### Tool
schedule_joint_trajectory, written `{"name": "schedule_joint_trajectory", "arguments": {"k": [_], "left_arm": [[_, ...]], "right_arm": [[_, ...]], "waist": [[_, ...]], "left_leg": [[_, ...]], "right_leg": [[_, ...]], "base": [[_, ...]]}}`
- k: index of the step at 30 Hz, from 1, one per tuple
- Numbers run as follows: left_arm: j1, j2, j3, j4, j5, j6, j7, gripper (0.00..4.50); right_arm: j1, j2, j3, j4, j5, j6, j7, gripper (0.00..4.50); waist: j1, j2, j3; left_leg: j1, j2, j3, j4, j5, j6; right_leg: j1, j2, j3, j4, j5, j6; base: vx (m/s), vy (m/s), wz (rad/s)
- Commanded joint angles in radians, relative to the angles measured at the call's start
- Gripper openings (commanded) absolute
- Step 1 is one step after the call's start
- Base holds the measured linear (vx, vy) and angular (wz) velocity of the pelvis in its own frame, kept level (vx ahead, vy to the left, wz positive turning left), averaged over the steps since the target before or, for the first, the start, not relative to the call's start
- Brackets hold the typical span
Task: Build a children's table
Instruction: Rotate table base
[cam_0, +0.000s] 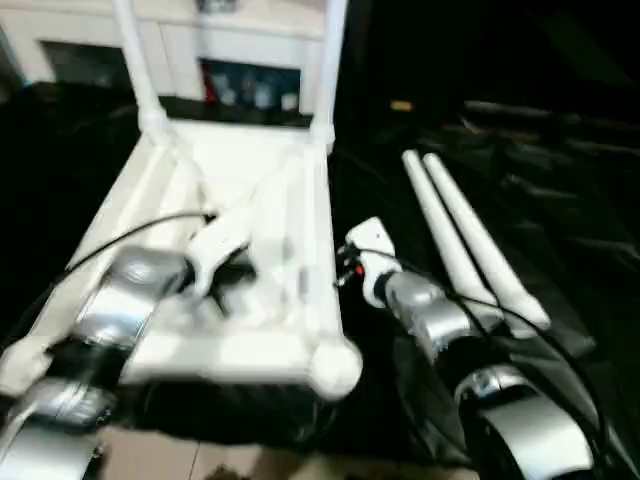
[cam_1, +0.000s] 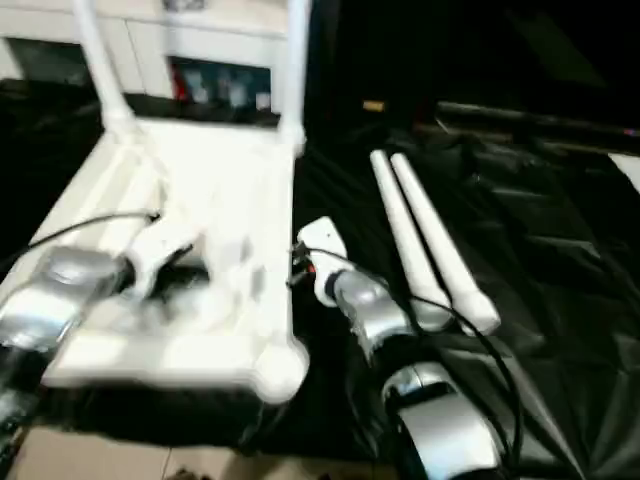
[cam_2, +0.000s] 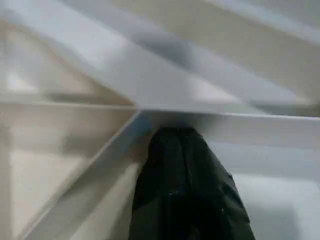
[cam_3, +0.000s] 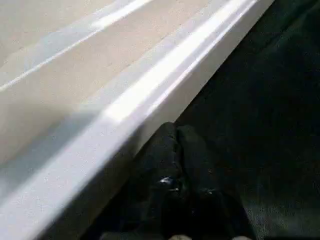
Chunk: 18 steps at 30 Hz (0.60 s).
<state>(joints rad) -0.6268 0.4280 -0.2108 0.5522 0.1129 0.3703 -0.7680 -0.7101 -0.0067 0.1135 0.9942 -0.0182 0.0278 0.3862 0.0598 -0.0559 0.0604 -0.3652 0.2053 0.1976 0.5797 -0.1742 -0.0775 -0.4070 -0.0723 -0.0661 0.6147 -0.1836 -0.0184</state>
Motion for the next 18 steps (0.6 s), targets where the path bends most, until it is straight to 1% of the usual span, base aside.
{"name": "schedule_joint_trajectory", "arguments": {"k": [1, 2, 3, 4, 5, 6, 7, 8, 9, 10, 11, 12, 13, 14, 15, 16, 17, 18], "left_arm": [[-0.053, -0.06, 0.008, 0.085, 0.006, -0.086, 0.107, 0.0], [-0.059, -0.066, 0.011, 0.1, 0.007, -0.093, 0.118, 0.0], [-0.073, -0.083, 0.014, 0.144, 0.014, -0.129, 0.157, 0.0], [-0.074, -0.084, 0.015, 0.147, 0.014, -0.132, 0.16, 0.0], [-0.088, -0.101, 0.018, 0.186, 0.019, -0.174, 0.201, 0.0], [-0.092, -0.106, 0.022, 0.195, 0.018, -0.184, 0.211, 0.0], [-0.098, -0.114, 0.029, 0.21, 0.016, -0.202, 0.228, 0.0], [-0.106, -0.125, 0.042, 0.224, 0.008, -0.21, 0.247, 0.0], [-0.12, -0.14, 0.063, 0.243, -0.005, -0.241, 0.261, 0.0], [-0.124, -0.148, 0.078, 0.242, -0.022, -0.248, 0.257, 0.0], [-0.125, -0.153, 0.087, 0.241, -0.034, -0.254, 0.254, 0.0], [-0.119, -0.153, 0.096, 0.216, -0.047, -0.258, 0.244, 0.0], [-0.117, -0.153, 0.1, 0.206, -0.054, -0.267, 0.239, 0.0], [-0.109, -0.149, 0.101, 0.185, -0.058, -0.268, 0.23, 0.0], [-0.094, -0.135, 0.098, 0.146, -0.059, -0.267, 0.212, 0.0], [-0.094, -0.135, 0.098, 0.144, -0.059, -0.267, 0.211, 0.0], [-0.068, -0.114, 0.093, 0.082, -0.067, -0.256, 0.177, 0.2], [-0.042, -0.096, 0.094, 0.014, -0.086, -0.23, 0.138, 0.33]], "right_arm": [[-0.021, 0.004, -0.015, -0.027, 0.007, -0.018, -0.019, 0.03], [-0.022, 0.0, -0.02, -0.029, 0.008, -0.018, -0.029, 0.03], [-0.019, -0.018, -0.037, -0.053, 0.001, 0.015, -0.084, 0.03], [-0.018, -0.02, -0.038, -0.055, 0.001, 0.019, -0.087, 0.03], [-0.006, -0.04, -0.055, -0.1, 0.008, 0.057, -0.096, 0.03], [0.001, -0.045, -0.059, -0.115, 0.013, 0.063, -0.088, 0.03], [0.011, -0.054, -0.064, -0.141, 0.02, 0.074, -0.076, 0.03], [0.028, -0.068, -0.068, -0.182, 0.026, 0.086, -0.054, 0.03], [0.06, -0.096, -0.076, -0.264, 0.035, 0.105, -0.029, 0.03], [0.075, -0.111, -0.085, -0.305, 0.044, 0.119, -0.022, 0.03], [0.083, -0.119, -0.091, -0.327, 0.05, 0.127, -0.018, 0.03], [0.091, -0.135, -0.101, -0.358, 0.05, 0.153, -0.026, 0.03], [0.096, -0.146, -0.107, -0.378, 0.05, 0.172, -0.034, 0.29], [0.101, -0.156, -0.113, -0.397, 0.05, 0.19, -0.044, 0.29], [0.106, -0.173, -0.125, -0.429, 0.053, 0.217, -0.055, 0.36], [0.106, -0.174, -0.125, -0.431, 0.054, 0.218, -0.055, 0.39], [0.115, -0.195, -0.143, -0.478, 0.059, 0.263, -0.066, 0.55], [0.121, -0.213, -0.159, -0.515, 0.064, 0.303, -0.072, 0.65]], "waist": [[0.003, 0.026, -0.076], [0.007, 0.027, -0.078], [0.01, 0.034, -0.078], [0.01, 0.034, -0.078], [0.012, 0.04, -0.079], [0.011, 0.034, -0.078], [0.014, 0.034, -0.078], [0.016, 0.035, -0.079], [0.02, 0.034, -0.078], [0.026, 0.037, -0.076], [0.029, 0.033, -0.078], [0.031, 0.039, -0.076], [0.03, 0.035, -0.075], [0.031, 0.042, -0.075], [0.03, 0.041, -0.074], [0.03, 0.038, -0.075], [0.029, 0.04, -0.072], [0.03, 0.04, -0.072]], "left_leg": [[0.019, 0.024, -0.013, -0.06, -0.149, -0.006], [0.018, 0.025, -0.014, -0.06, -0.146, -0.007], [0.015, 0.025, -0.015, -0.059, -0.137, -0.004], [0.015, 0.025, -0.015, -0.059, -0.137, -0.004], [0.015, 0.024, -0.016, -0.058, -0.138, -0.003], [0.016, 0.023, -0.014, -0.057, -0.144, 0.0], [0.017, 0.023, -0.014, -0.057, -0.151, 0.005], [0.016, 0.025, -0.016, -0.056, -0.152, 0.004], [0.016, 0.024, -0.015, -0.056, -0.156, 0.007], [0.017, 0.023, -0.015, -0.055, -0.16, 0.012], [0.016, 0.025, -0.016, -0.056, -0.157, 0.011], [0.017, 0.023, -0.017, -0.056, -0.161, 0.008], [0.017, 0.024, -0.016, -0.057, -0.177, 0.004], [0.018, 0.024, -0.017, -0.057, -0.184, -0.001], [0.018, 0.024, -0.017, -0.058, -0.191, -0.003], [0.017, 0.026, -0.018, -0.058, -0.19, -0.007], [0.016, 0.024, -0.017, -0.057, -0.192, -0.008], [0.014, 0.026, -0.019, -0.059, -0.186, -0.008]], "right_leg": [[0.051, -0.062, 0.053, -0.055, -0.039, -0.219], [0.054, -0.065, 0.053, -0.052, -0.027, -0.224], [0.055, -0.065, 0.051, -0.05, -0.006, -0.232], [0.055, -0.065, 0.051, -0.05, -0.006, -0.232], [0.057, -0.065, 0.05, -0.049, 0.005, -0.237], [0.057, -0.061, 0.05, -0.053, 0.01, -0.233], [0.059, -0.061, 0.05, -0.053, 0.017, -0.232], [0.06, -0.065, 0.05, -0.049, 0.016, -0.233], [0.061, -0.065, 0.05, -0.052, 0.008, -0.228], [0.063, -0.063, 0.051, -0.057, 0.002, -0.217], [0.062, -0.065, 0.05, -0.054, 0.0, -0.222], [0.061, -0.064, 0.05, -0.055, -0.015, -0.224], [0.061, -0.065, 0.049, -0.06, -0.042, -0.223], [0.06, -0.065, 0.049, -0.059, -0.055, -0.224], [0.059, -0.065, 0.049, -0.062, -0.067, -0.222], [0.061, -0.066, 0.048, -0.061, -0.078, -0.22], [0.059, -0.065, 0.049, -0.063, -0.09, -0.217], [0.063, -0.067, 0.049, -0.061, -0.091, -0.216]], "base": [[0.0, 0.0, 0.0], [0.0, 0.0, 0.0], [0.0, 0.0, 0.0], [0.0, 0.0, 0.0], [0.0, 0.0, 0.0], [0.0, 0.0, 0.0], [0.0, 0.0, 0.0], [0.0, 0.0, 0.0], [0.0, 0.0, 0.0], [0.0, 0.0, 0.0], [0.0, 0.0, 0.0], [0.0, 0.0, 0.0], [0.0, 0.0, 0.0], [0.0, 0.0, 0.0], [0.0, 0.0, 0.0], [0.0, 0.0, 0.0], [0.0, 0.0, 0.0], [0.0, 0.0, 0.0]]}}
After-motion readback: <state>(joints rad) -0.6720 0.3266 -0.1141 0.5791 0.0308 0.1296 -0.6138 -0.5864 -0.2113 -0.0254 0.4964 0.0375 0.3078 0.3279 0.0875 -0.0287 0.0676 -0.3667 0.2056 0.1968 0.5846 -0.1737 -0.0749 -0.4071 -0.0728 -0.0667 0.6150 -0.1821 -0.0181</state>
